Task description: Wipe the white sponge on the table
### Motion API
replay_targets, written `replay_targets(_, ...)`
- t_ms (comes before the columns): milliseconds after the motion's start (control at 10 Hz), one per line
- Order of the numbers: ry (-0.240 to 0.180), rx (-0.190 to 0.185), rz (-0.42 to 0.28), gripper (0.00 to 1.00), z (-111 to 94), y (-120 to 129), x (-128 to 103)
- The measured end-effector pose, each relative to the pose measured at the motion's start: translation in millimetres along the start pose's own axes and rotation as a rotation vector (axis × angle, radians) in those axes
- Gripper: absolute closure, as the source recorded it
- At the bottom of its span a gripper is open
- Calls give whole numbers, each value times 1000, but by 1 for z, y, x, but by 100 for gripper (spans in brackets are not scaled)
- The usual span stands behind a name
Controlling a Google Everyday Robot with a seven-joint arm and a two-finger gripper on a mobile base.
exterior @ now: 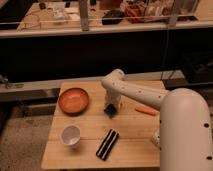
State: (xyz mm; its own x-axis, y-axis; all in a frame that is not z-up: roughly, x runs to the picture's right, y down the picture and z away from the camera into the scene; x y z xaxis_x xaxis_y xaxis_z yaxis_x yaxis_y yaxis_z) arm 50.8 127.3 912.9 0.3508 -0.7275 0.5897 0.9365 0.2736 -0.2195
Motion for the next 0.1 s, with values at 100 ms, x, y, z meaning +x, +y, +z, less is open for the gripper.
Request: replay_targets(100,0,0,0,59,0,0,0)
